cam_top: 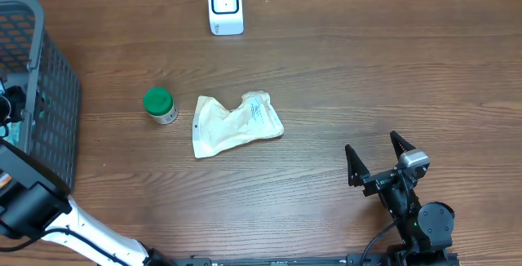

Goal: Scan the item barcode
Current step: 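Reach the left gripper into the basket and grasp the teal package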

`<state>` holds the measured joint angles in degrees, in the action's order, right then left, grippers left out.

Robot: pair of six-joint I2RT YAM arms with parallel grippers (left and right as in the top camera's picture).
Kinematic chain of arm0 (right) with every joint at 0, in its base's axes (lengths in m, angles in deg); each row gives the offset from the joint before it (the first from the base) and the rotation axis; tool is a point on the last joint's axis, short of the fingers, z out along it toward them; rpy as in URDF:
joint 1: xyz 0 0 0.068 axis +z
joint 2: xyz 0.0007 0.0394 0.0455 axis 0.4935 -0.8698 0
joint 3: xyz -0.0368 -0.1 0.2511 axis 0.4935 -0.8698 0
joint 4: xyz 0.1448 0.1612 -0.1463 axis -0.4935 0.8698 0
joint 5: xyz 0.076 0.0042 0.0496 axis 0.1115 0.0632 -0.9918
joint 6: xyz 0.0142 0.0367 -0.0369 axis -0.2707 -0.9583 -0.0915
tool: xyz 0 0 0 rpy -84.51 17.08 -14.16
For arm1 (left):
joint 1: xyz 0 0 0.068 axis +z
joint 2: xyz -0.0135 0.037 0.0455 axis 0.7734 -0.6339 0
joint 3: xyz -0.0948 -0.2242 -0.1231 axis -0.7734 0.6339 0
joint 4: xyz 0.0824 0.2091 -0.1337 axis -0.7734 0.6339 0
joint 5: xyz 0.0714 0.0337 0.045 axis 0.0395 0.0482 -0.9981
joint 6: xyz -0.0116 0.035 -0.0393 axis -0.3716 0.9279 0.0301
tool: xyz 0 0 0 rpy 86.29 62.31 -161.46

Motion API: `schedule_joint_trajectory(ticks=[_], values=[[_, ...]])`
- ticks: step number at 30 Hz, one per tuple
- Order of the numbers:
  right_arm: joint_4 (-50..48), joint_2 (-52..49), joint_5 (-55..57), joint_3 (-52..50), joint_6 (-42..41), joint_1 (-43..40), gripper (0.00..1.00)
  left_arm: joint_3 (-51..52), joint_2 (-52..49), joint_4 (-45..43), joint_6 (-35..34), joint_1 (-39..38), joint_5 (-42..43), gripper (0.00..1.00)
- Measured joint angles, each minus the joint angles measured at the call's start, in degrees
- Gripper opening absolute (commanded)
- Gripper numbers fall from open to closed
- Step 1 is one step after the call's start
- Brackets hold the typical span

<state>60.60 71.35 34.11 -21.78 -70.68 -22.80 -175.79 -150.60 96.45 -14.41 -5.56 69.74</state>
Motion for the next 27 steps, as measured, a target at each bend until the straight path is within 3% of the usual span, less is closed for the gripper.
schedule_joint_trajectory(ticks=[11,19,21,25,27], values=[[0.0,0.0,0.0,0.0,0.0,0.0,1.00,0.0,-2.8,-1.8,2.1,0.0,0.7,0.88],[0.0,0.0,0.0,0.0,0.0,0.0,1.00,0.0,-3.1,-4.8,2.1,-1.3,0.8,0.87],[0.0,0.0,0.0,0.0,0.0,0.0,1.00,0.0,-3.7,-5.2,2.1,-2.0,0.8,0.81],[0.0,0.0,0.0,0.0,0.0,0.0,1.00,0.1,-5.5,-5.2,2.7,-3.6,0.8,0.36],[0.0,0.0,0.0,0.0,0.0,0.0,1.00,0.3,-6.1,-5.3,2.8,-4.1,0.5,0.25]])
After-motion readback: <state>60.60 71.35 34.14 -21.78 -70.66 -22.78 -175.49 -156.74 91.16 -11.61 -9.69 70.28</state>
